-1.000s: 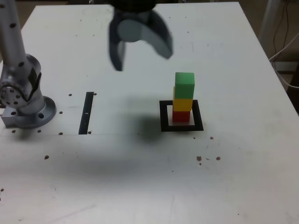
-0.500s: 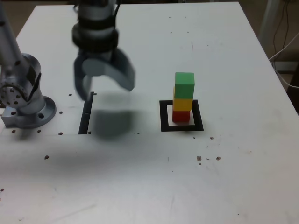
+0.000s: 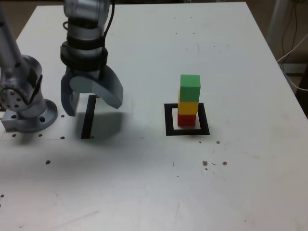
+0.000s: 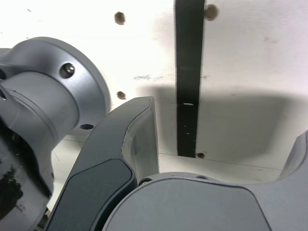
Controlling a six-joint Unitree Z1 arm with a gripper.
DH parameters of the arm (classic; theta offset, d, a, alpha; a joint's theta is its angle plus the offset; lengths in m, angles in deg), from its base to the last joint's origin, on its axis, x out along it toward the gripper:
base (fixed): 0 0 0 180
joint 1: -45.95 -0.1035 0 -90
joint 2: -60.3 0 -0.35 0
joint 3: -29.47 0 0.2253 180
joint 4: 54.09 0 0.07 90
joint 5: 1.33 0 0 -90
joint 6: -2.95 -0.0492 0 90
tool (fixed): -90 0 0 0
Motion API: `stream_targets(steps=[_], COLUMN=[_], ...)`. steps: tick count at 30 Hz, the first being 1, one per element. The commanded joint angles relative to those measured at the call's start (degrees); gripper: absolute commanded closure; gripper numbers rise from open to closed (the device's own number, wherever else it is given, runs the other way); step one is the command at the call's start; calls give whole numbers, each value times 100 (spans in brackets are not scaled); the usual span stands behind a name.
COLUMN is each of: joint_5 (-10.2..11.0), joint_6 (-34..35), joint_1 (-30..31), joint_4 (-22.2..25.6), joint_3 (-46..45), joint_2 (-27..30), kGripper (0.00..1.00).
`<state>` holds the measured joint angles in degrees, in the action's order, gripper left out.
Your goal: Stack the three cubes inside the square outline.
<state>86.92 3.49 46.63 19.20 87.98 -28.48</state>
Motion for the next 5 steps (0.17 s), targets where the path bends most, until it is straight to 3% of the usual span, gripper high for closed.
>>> stream_targets(steps=[1, 5], joint_5=[-9, 7], joint_6=[8, 8], joint_1=[-7, -7], joint_4=[-35, -55], joint_3=[-42, -67], joint_2=[45, 31], kGripper=[0, 0])
